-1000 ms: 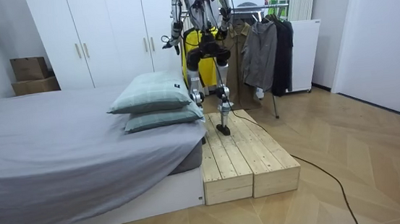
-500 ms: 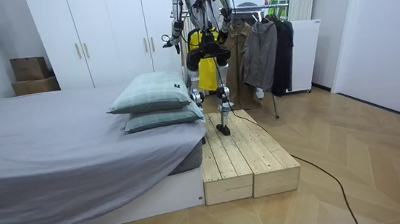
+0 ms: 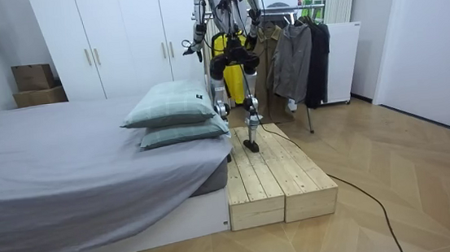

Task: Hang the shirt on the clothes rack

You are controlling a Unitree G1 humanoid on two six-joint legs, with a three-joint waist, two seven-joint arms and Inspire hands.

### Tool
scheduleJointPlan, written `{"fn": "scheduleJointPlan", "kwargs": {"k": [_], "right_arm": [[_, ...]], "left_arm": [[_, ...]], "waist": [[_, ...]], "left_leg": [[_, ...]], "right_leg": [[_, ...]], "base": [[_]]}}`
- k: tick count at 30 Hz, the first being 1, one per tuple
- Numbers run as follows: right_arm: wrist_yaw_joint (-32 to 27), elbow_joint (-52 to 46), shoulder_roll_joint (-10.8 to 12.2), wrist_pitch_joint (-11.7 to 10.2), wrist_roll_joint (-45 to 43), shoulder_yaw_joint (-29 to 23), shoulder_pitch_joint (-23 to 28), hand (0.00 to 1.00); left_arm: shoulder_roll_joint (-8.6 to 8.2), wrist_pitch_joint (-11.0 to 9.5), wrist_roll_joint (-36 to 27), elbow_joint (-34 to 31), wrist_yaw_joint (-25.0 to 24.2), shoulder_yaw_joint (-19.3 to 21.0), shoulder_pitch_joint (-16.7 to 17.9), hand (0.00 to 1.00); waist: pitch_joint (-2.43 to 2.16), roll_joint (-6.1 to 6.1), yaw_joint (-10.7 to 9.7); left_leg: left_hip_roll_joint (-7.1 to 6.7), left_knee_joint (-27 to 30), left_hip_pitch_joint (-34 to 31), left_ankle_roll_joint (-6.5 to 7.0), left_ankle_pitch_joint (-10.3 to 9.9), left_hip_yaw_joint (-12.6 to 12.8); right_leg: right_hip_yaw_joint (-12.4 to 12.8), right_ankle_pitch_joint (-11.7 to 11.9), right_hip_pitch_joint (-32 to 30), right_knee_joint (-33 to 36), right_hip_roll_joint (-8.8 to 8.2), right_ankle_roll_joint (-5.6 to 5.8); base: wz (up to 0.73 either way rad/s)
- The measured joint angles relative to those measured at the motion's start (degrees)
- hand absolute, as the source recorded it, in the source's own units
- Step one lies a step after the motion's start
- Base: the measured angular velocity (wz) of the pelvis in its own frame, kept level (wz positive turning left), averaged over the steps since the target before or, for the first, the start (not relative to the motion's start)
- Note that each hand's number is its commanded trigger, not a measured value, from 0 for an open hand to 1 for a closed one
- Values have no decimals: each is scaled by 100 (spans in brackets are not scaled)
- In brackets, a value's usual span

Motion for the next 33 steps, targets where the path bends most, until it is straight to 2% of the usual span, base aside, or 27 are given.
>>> {"fn": "scheduleJointPlan", "kwargs": {"k": [17, 33], "right_arm": [[-53, -3, 30, -6, 1, -6, 3, 0], [-396, -8, 35, -17, 3, -8, 3, 0]], "left_arm": [[-56, 0, 0, 0, -21, 9, -1, 0], [-90, 3, -4, 49, -28, 6, -1, 0]], "waist": [[0, 0, -14], [0, 4, -142]], "left_leg": [[-5, 3, -10, 0, 0, -12], [-7, 4, -22, 0, 0, -13]], "right_leg": [[-15, -1, 1, 1, -22, 1], [-16, -1, -3, -3, -12, 2]], "base": [[0], [0]]}}
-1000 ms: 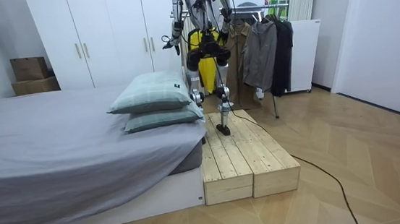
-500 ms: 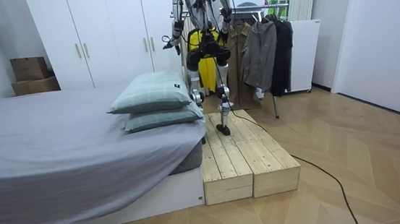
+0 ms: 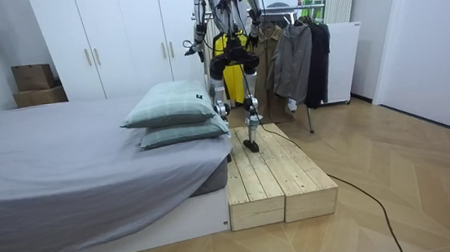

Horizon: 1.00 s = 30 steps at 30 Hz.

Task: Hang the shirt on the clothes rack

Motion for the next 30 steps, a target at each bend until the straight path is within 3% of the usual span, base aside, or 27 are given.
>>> {"fn": "scheduleJointPlan", "kwargs": {"k": [15, 30], "right_arm": [[-58, -46, 0, -4, 2, 1, 1, 0], [-318, -268, 102, -370, -4, -3, 219, 0]], "left_arm": [[5, 3, -1, 0, 3, 17, -2, 0], [22, -137, 3, 161, 314, 2, -13, 0]], "waist": [[-51, 95, -13], [-26, 159, -195]], "left_leg": [[1, 4, -53, 0, 0, 1], [-3, -4, -15, 0, 0, 6]], "right_leg": [[2, 0, -27, -1, -7, -1], [13, -2, -23, -11, -11, 3]], "base": [[0], [0]]}}
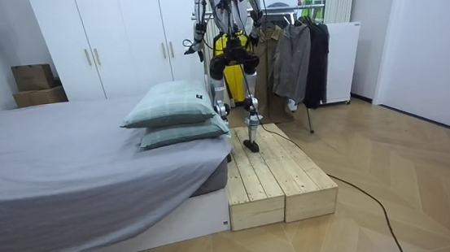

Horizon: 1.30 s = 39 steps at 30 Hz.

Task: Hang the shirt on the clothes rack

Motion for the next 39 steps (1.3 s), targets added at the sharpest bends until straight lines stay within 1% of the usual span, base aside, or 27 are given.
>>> {"fn": "scheduleJointPlan", "kwargs": {"k": [8, 14, 21, 23, 25, 29, 31, 35, 39], "right_arm": [[-122, -86, 36, -3, 5, -8, 10, 0], [-122, -306, 47, -4, -8, -10, 74, 0], [-222, -665, 52, -16, -126, -39, 268, 0], [-257, -679, 67, -15, -187, -46, 296, 0], [-280, -905, 93, -13, -224, -48, 472, 0], [-343, -1415, 97, -13, -247, -47, 794, 0], [-401, -1765, 100, -5, -245, -51, 976, 0], [-483, -2088, 141, -4, -184, -50, 1133, 0], [-584, -2285, 295, -5, -62, -40, 1183, 0]], "left_arm": [[2, -34, 1, -6, 215, 16, -49, 0], [2, -47, 2, -9, 327, 17, -185, 0], [2, -55, 0, -56, 368, 5, -205, 0], [2, -99, 5, -106, 384, 1, -206, 0], [-4, -183, 22, -125, 431, -3, -206, 0], [-4, -188, 9, -125, 434, -2, -205, 0], [-5, -187, 8, -147, 448, 1, -204, 0], [-5, -188, 10, -263, 489, 0, -201, 0], [-5, -189, -3, -310, 572, -31, -195, 0]], "waist": [[-2, 3, 5], [-10, 19, 4], [-10, 36, -2], [-11, 41, -1], [-12, 46, 2], [-23, 65, -4], [-39, 92, -19], [-61, 127, -38], [-60, 128, -120]], "left_leg": [[1, -3, -58, 0, 0, 7], [3, -4, -64, 0, 0, 34], [4, -6, -69, 0, 0, 36], [4, -6, -76, 0, 0, 40], [4, -6, -80, 0, 0, 45], [4, -1, -125, 0, 0, 48], [4, 0, -172, 0, 0, 48], [4, -2, -163, 0, 0, 54], [10, -24, -101, 0, 0, 67]], "right_leg": [[7, 0, -71, 9, 12, -1], [45, 0, -87, 8, 19, -1], [61, 1, -88, 22, 22, -1], [61, 1, -110, 23, 21, -1], [53, 0, -110, 21, 19, -1], [42, 1, -154, 29, 21, -1], [31, 1, -193, 42, 20, -1], [65, 1, -180, 53, 23, -1], [133, 0, -172, 102, 35, -1]], "base": [[0], [-2], [-1], [0], [0], [0], [0], [-3], [-7]]}}
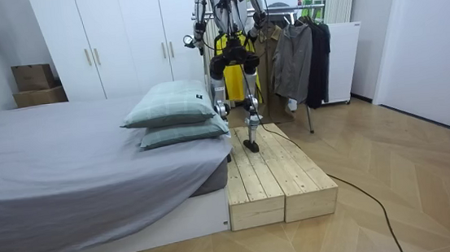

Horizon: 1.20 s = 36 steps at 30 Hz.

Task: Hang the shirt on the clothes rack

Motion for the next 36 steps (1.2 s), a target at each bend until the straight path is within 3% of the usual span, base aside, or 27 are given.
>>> {"fn": "scheduleJointPlan", "kwargs": {"k": [9, 17, 23, 28, 36], "right_arm": [[-94, -320, 57, -4, 377, 3, 317, 0], [-240, -1003, 196, -28, 418, -28, 697, 0], [-596, -1051, 277, -121, 1267, -69, 1025, 0], [-870, -1076, 282, -121, 1594, -134, 1077, 0], [-1211, -1143, 284, -127, 2249, -236, 1076, 0]], "left_arm": [[-9, -5, -23, 18, 216, -194, 90, 0], [-22, -5, -3, 17, 254, -188, 189, 0], [-44, -11, -7, 24, 486, -237, 289, 0], [-42, -25, -14, 243, 760, -246, 293, 0], [-44, -24, -243, 314, 764, -246, 292, 0]], "waist": [[13, 38, -17], [12, 70, -184], [51, 154, -267], [27, 240, -371], [11, 290, -471]], "left_leg": [[1, -58, 105, 0, 0, 127], [4, -89, 156, 0, 0, 177], [2, -89, 173, 0, 0, 287], [0, -87, 114, 0, 0, 325], [5, -90, 143, 0, 0, 363]], "right_leg": [[101, -3, 27, 9, 16, 6], [135, -7, 54, -1, 30, 11], [172, -20, 14, 4, 23, 32], [191, -19, -28, 33, 24, 30], [215, -18, -5, 22, 26, 29]], "base": [[-7], [-2], [-3], [-3], [0]]}}
